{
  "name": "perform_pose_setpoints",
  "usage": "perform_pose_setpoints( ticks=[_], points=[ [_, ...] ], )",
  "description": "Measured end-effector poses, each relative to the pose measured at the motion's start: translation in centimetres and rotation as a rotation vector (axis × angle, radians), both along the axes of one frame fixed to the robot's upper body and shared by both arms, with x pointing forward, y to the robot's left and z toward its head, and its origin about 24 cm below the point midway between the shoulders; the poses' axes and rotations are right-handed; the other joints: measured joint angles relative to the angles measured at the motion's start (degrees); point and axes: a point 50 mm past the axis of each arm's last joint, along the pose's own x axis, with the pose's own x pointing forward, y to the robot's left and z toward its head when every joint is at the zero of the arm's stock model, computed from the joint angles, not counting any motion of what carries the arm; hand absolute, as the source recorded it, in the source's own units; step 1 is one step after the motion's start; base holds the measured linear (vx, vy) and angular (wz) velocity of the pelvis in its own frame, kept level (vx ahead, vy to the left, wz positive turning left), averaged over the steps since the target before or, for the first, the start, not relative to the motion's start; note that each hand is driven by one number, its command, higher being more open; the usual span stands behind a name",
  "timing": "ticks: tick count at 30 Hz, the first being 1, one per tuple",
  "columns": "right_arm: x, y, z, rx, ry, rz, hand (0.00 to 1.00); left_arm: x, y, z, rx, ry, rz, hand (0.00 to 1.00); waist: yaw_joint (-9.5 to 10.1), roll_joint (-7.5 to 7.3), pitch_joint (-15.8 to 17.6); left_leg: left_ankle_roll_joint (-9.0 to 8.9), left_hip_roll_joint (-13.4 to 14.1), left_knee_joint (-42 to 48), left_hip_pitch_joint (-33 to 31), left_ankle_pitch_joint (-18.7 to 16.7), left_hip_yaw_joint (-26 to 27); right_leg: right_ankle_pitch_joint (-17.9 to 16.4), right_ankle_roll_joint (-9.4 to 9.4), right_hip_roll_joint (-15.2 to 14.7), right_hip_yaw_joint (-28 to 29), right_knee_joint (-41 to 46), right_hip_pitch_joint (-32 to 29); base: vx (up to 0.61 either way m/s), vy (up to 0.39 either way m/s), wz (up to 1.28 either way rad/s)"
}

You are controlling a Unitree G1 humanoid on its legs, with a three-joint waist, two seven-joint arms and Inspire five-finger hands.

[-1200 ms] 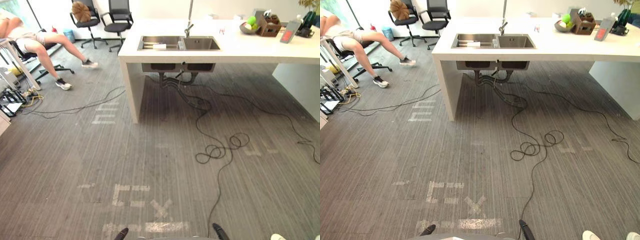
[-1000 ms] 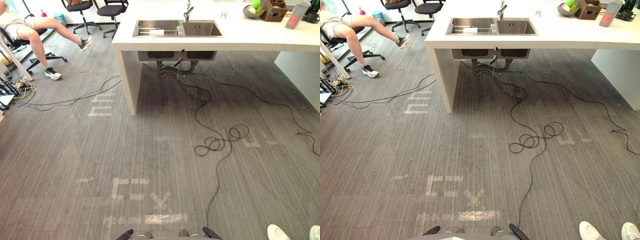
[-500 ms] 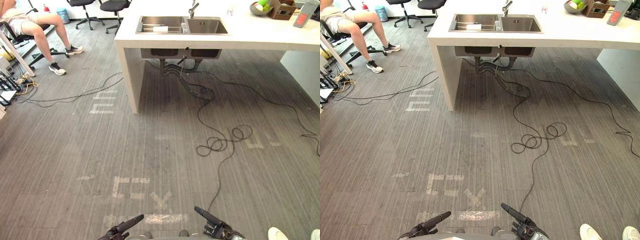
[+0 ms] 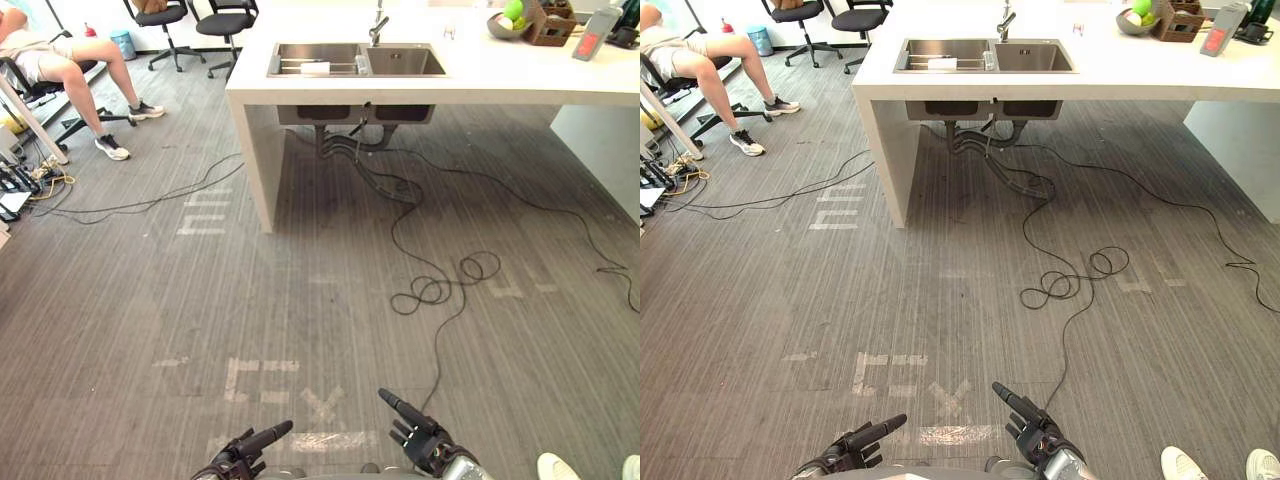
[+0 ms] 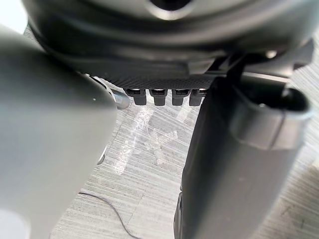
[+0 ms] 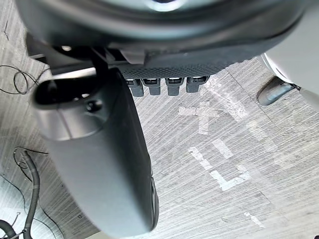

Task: Walk over to the sink, pick up the cup, carry it to the dishwasher, place the cup inside the dishwasher, then close the dishwasher door

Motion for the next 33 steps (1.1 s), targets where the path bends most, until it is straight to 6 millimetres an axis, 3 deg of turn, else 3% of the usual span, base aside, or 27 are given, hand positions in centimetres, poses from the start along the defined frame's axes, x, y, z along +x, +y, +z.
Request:
perform_pose_setpoints(
  ticks=[8,15,18,19,21,23,24,26,28,29,31,33],
  points=[
    [-0.8,-0.3,-0.2,-0.014,0.012,0.000,1.00,-0.4,0.0,-0.1,-0.018,-0.002,0.017,1.00,0.00,0.01,-0.22,1.81,-0.21,-0.55,0.48,1.16,1.17,1.80,-2.66,0.16,0.26,-1.78,0.49,-0.08,-0.012,-0.08],
    [-1.1,-0.3,-0.3,-0.021,0.021,0.007,1.00,-0.8,0.0,-0.3,-0.015,0.003,0.009,1.00,0.03,-0.20,-1.13,2.78,-0.31,-2.66,0.75,1.99,1.12,1.03,-2.71,0.10,-0.91,-1.49,-0.08,-0.05,-0.018,0.04],
    [-0.7,-0.5,-0.1,-0.030,0.008,-0.003,1.00,-0.6,0.1,-0.2,-0.008,0.003,-0.013,1.00,-0.13,-0.86,-0.93,4.14,-1.44,-1.60,0.10,1.08,1.60,-6.14,-1.02,-3.50,-2.76,11.67,-5.65,0.05,0.050,0.29],
    [-0.7,-1.0,0.0,-0.049,0.012,-0.008,1.00,-0.5,-0.1,-0.2,-0.004,0.000,-0.037,1.00,-0.03,-1.17,-0.84,4.95,-2.43,-1.00,0.12,0.47,1.56,-8.03,0.72,-5.73,-3.43,18.34,-7.90,0.07,0.103,0.19],
    [0.2,-1.9,0.5,-0.078,-0.018,-0.003,1.00,-0.1,-0.1,-0.2,-0.003,-0.008,-0.033,1.00,0.08,-1.27,-0.52,5.97,-3.72,1.64,-0.48,-0.68,1.71,-8.80,0.56,-10.03,-5.13,31.88,-13.94,0.06,0.096,0.04],
    [1.3,-2.4,1.0,-0.101,-0.066,-0.001,1.00,0.1,0.3,0.0,0.002,-0.019,0.006,1.00,-0.09,-1.88,1.03,7.51,-4.96,5.70,1.19,-3.98,0.91,-7.47,-1.11,-14.91,-5.90,47.66,-19.46,0.10,0.119,0.08],
    [1.4,-2.5,1.0,-0.105,-0.074,-0.001,1.00,0.2,0.3,0.0,0.002,-0.022,0.014,1.00,-0.09,-1.91,1.29,7.87,-4.74,6.93,1.49,-5.04,0.58,-8.75,-0.78,-14.85,-5.68,49.46,-20.43,0.15,0.114,0.17],
    [1.8,-2.5,1.2,-0.105,-0.098,-0.006,1.00,0.6,0.3,0.1,0.000,-0.035,0.016,1.00,-0.15,-1.79,1.89,8.32,-4.14,7.54,2.40,-6.40,-0.54,-9.95,-0.41,-13.57,-6.61,46.45,-21.58,0.15,0.065,0.33],
    [2.2,-2.4,1.5,-0.104,-0.119,-0.008,1.00,2.0,0.0,0.6,-0.008,-0.081,-0.001,1.00,-0.47,-1.72,2.74,8.17,-3.69,7.67,2.31,-6.88,-2.35,-9.58,-0.26,-11.55,-7.16,36.61,-22.64,0.18,-0.002,0.50],
    [2.5,-2.3,1.7,-0.098,-0.135,-0.014,1.00,3.6,-0.3,1.3,-0.009,-0.144,-0.027,1.00,-0.84,-1.75,3.95,7.77,-3.40,8.09,2.19,-7.58,-3.65,-7.15,-0.24,-9.61,-5.94,26.30,-23.43,0.23,-0.044,0.43],
    [2.6,-2.1,1.8,-0.081,-0.143,-0.034,1.00,4.9,-0.7,2.0,-0.023,-0.193,-0.038,1.00,-1.27,-2.18,4.50,7.07,-3.12,9.11,2.29,-8.99,-4.69,-3.55,0.30,-7.97,-3.99,16.40,-23.89,0.25,-0.092,0.35],
    [1.8,-2.2,1.6,-0.063,-0.130,-0.075,1.00,6.3,-1.1,2.7,-0.049,-0.234,-0.035,1.00,-1.49,-2.39,5.22,5.19,-2.88,12.20,2.98,-12.52,-6.04,-1.53,0.74,-7.57,-2.91,9.32,-23.70,0.34,-0.197,0.30]
  ],
)
